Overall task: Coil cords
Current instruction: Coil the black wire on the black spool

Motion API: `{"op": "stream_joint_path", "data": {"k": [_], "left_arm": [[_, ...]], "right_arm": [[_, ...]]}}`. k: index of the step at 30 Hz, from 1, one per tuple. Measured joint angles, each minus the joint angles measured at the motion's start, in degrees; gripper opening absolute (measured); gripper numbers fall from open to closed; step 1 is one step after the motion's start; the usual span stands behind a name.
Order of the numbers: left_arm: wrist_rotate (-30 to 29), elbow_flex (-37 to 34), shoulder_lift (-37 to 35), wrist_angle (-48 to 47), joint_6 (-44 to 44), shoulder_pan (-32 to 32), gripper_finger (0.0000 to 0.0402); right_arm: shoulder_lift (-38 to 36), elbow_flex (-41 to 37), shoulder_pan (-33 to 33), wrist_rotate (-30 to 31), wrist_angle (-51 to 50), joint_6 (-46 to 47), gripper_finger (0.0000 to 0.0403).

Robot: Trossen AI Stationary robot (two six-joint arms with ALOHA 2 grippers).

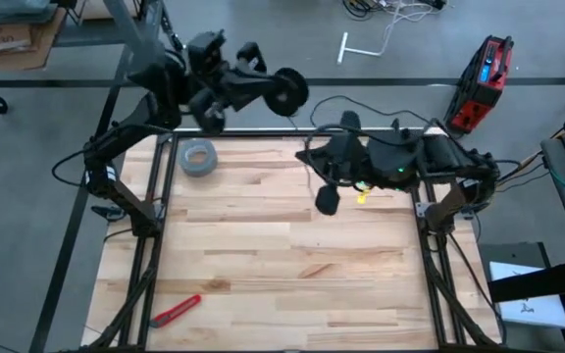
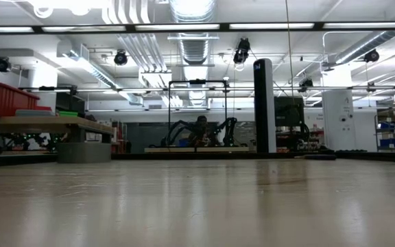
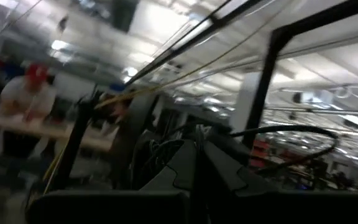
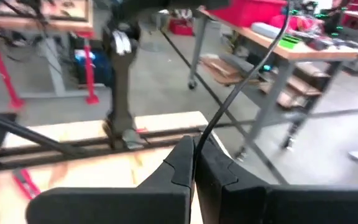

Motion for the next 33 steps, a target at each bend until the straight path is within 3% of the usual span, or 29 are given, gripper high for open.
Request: {"op": "stream_joint_path", "data": {"k": [8,17,26,33], "left_arm": [[-7.21,-0.04,-0.02,-16.47,-3.48,0.78,0.0008],[-7.53,-0.04,0.00,-24.30,-5.74,1.06,0.0008],[8.33,-0.04,-0.04,-23.91,-7.20,1.06,0.0008],[15.62,-0.04,-0.04,-23.87,-8.92,1.08,0.0008]], "right_arm": [[-2.30,0.03,4.30,4.93,-5.32,-1.64,0.0000],[-2.96,0.01,5.54,6.76,-6.25,-5.31,0.0000],[-5.90,-0.01,5.86,10.98,-7.01,-9.63,0.0000],[-7.72,-0.01,5.98,12.73,-2.27,-14.66,0.0000]]}}
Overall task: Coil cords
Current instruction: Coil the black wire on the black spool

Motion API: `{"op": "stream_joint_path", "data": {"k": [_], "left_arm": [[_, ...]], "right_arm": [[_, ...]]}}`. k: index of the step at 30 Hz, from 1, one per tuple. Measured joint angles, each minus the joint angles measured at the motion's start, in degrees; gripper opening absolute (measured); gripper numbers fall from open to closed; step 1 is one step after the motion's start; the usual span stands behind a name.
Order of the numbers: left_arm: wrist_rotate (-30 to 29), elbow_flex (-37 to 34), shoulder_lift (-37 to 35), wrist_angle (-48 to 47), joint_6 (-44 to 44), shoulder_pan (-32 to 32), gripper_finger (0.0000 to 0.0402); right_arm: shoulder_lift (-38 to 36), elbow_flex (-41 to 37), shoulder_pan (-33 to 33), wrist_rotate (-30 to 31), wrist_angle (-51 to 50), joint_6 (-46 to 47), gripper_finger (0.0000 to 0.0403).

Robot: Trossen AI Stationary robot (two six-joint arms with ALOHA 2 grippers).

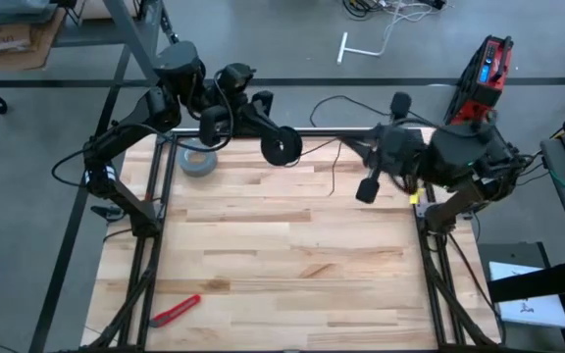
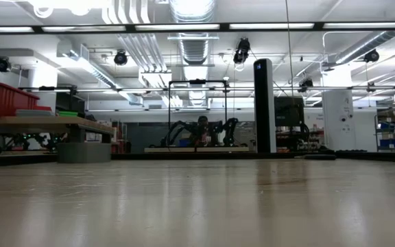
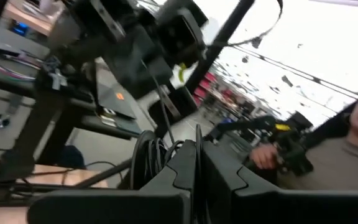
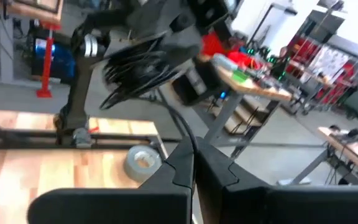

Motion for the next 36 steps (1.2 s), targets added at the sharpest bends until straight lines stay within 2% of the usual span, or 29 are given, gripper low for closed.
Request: {"op": "stream_joint_path", "data": {"k": [6,10,13,17,24,28,36], "left_arm": [[5.31,0.00,0.00,0.11,1.08,0.00,0.0008],[8.94,-0.04,0.02,0.31,1.68,0.00,0.0008],[11.93,-0.11,0.04,0.31,1.77,-0.07,0.0008],[13.94,-0.11,0.04,0.46,2.68,-1.09,0.0007],[14.12,-0.09,0.52,7.57,-1.20,-4.77,0.0002],[11.50,-0.20,1.22,11.49,-3.01,-7.82,0.0001],[11.26,-0.24,2.34,11.70,-2.33,-13.10,0.0001]], "right_arm": [[-1.21,0.00,0.30,4.26,5.51,-5.67,0.0000],[-2.64,-0.02,0.28,5.11,8.40,-5.90,0.0000],[-3.93,-0.02,0.27,5.40,11.32,-3.92,0.0000],[-5.21,-0.01,0.25,5.19,14.72,3.09,0.0000],[-2.98,0.07,-1.43,-7.50,19.39,12.88,0.0000],[0.38,0.07,-3.99,-17.12,21.19,17.16,0.0000],[4.53,-0.02,-9.95,-29.75,22.00,24.80,0.0000]]}}
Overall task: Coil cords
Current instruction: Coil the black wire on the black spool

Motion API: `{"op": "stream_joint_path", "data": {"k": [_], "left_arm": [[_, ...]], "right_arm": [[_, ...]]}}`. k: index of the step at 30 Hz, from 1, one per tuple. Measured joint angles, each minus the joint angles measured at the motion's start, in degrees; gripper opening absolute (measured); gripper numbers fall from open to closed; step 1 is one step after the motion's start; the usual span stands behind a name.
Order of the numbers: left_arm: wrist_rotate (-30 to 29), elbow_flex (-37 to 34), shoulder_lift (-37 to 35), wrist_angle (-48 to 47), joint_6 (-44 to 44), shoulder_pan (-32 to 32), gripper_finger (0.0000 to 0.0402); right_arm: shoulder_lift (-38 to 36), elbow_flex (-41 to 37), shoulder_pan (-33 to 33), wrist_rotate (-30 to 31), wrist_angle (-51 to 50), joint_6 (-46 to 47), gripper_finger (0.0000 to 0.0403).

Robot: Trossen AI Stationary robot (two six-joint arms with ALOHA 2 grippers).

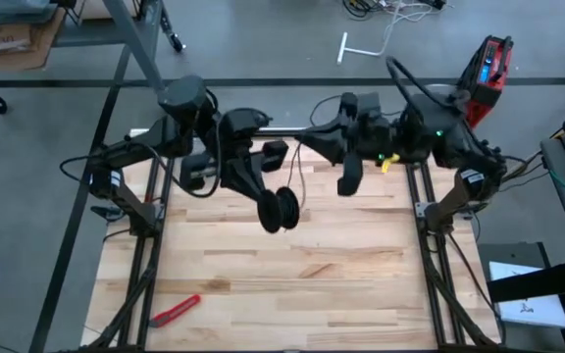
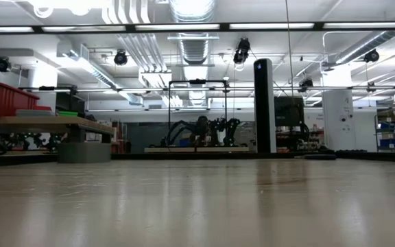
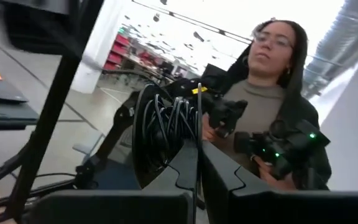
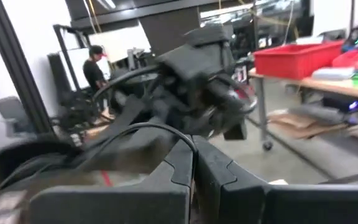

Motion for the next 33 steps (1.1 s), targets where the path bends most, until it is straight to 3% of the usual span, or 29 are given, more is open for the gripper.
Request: {"op": "stream_joint_path", "data": {"k": [6,14,18,22,27,33], "left_arm": [[0.62,0.00,1.25,2.95,0.68,-2.88,0.0000],[2.43,-0.09,2.35,19.19,-0.56,-4.08,0.0000],[-1.46,-0.09,2.33,21.64,4.17,-3.59,0.0000],[-9.17,0.00,2.01,22.21,9.32,-2.47,0.0000],[-17.87,0.17,1.87,20.92,9.11,0.96,0.0000],[-19.49,0.17,-0.02,8.90,6.70,5.93,0.0000]], "right_arm": [[0.72,0.09,-5.18,-7.35,-8.51,12.18,0.0000],[2.75,0.05,-7.07,-17.45,-18.94,18.91,0.0000],[4.15,-0.11,-6.11,-23.38,-16.84,17.66,0.0000],[5.21,-0.10,-5.43,-28.35,-12.21,16.86,0.0000],[5.21,0.01,-4.66,-27.73,-11.89,15.64,0.0000],[2.25,0.00,-1.98,-17.58,-15.26,14.62,0.0000]]}}
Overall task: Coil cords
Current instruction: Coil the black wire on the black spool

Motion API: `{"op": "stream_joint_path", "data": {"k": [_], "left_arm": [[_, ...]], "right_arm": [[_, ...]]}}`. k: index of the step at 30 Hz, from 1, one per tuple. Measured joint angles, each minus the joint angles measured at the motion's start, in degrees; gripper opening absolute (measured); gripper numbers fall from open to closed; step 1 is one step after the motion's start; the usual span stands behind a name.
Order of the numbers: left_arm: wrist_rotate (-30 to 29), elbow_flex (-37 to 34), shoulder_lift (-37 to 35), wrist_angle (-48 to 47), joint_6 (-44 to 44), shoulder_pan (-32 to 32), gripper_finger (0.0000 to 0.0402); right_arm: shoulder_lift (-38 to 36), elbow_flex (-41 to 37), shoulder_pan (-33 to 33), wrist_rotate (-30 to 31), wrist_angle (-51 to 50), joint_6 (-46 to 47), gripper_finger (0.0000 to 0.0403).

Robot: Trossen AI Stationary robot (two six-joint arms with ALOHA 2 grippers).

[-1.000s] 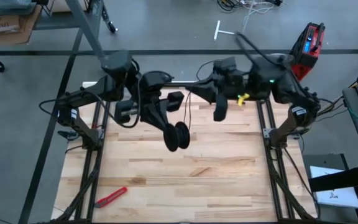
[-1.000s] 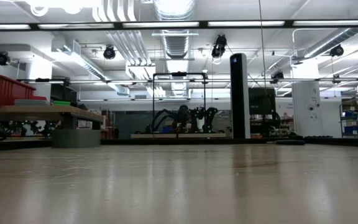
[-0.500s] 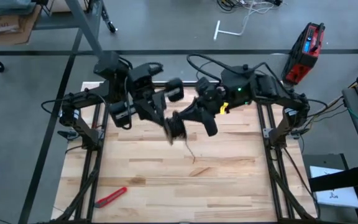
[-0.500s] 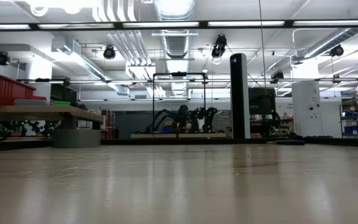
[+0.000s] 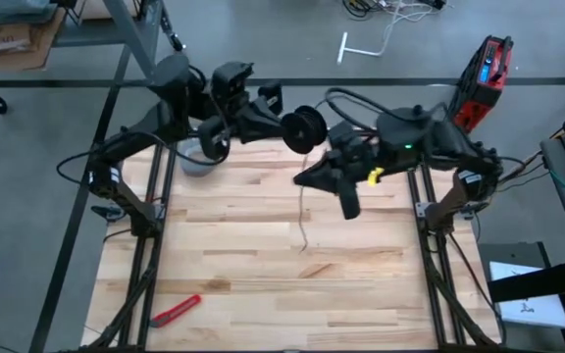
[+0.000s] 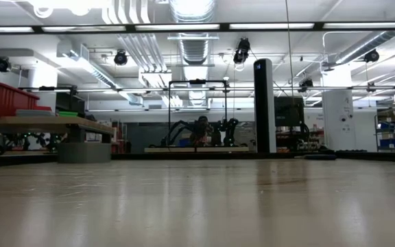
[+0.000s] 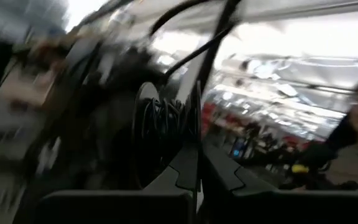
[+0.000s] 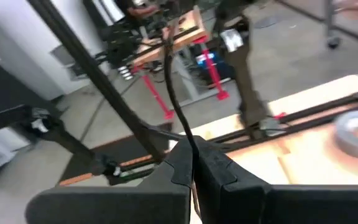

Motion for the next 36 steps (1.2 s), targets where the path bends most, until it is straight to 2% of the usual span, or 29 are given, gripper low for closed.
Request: {"op": "stream_joint_path", "data": {"k": [5,8,13,17,22,26,32,36], "left_arm": [[-0.20,-0.02,-1.14,-14.64,-0.24,2.22,0.0000],[-0.82,-0.02,-1.40,-19.96,-2.58,2.81,0.0000],[2.18,0.00,-1.47,-28.06,-6.85,2.88,0.0000],[9.27,-0.21,-1.47,-33.20,-8.58,2.91,0.0000],[16.73,-0.26,-1.47,-33.11,-8.44,1.95,0.0000],[17.64,-0.26,-1.11,-30.27,-7.68,0.94,0.0000],[17.92,-0.31,1.07,-21.67,-12.81,-1.90,0.0000],[19.83,-0.28,2.47,-13.30,-16.01,-3.61,0.0000]], "right_arm": [[-2.19,0.05,2.42,9.18,-5.03,-0.01,0.0000],[-2.66,0.04,3.05,12.00,-6.72,0.01,0.0000],[-2.77,0.04,3.18,13.00,-11.85,-0.58,0.0000],[-2.71,0.03,3.20,12.77,-13.35,-2.65,0.0000],[-2.72,0.04,3.16,12.58,-12.95,-6.83,0.0000],[-2.72,0.03,1.97,11.76,-6.27,-9.74,0.0000],[-2.71,0.04,-2.57,6.94,-0.47,-7.50,0.0000],[-1.13,0.09,-4.56,0.84,0.93,-4.99,0.0000]]}}
